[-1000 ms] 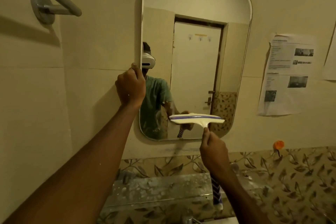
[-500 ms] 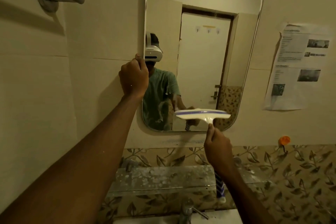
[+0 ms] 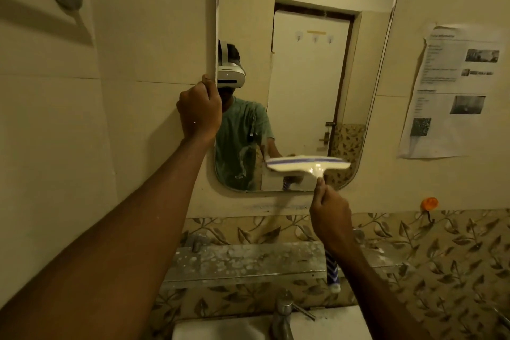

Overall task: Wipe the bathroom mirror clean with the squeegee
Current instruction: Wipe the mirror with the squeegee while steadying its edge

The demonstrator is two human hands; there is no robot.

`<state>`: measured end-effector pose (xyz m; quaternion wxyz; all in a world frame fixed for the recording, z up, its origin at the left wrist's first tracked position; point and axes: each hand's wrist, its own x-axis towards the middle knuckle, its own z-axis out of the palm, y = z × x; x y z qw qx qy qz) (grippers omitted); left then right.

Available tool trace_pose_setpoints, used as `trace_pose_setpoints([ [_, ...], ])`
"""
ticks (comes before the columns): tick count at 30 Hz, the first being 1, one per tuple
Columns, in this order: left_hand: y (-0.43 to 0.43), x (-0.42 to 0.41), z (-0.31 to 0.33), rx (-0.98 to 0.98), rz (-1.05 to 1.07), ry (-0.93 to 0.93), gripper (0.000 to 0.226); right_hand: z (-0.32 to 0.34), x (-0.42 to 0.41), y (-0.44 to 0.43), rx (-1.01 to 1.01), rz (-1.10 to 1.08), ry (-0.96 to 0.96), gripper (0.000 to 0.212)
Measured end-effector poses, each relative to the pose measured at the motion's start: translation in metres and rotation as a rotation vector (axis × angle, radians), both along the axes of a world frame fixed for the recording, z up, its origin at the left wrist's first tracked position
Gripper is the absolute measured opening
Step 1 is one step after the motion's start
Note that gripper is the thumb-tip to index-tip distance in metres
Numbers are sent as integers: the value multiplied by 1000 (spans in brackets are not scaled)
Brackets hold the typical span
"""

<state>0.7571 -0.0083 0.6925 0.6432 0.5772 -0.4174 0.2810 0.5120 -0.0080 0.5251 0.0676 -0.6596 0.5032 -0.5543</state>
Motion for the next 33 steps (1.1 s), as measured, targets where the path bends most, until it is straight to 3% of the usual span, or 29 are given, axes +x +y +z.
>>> trace_pose_setpoints([
  [6,6,-3,2,17,-17,-4,49,-54,-7,8,90,-41,33,51],
  [11,12,8,8,70,-163,123,52,-43,-7,14,118,-47,-14,56],
  [16,21,7,33,5,-107,48,48,53,6,15,-58,26,-81,49],
  [19,23,0,70,-100,-157,95,46,131,18,12,-180,62,-73,48],
  [23,19,-4,117,-71,-268,181,55,227,35,-1,-262,108,-112,51],
  [27,14,4,129,30,-424,327,61,312,53,-8,-320,119,-164,47],
  [30,14,15,130,80,-700,489,65,362,64,-6,-338,84,-132,44],
  [33,17,18,129,113,-811,484,64,385,73,-4,-303,63,-50,43],
])
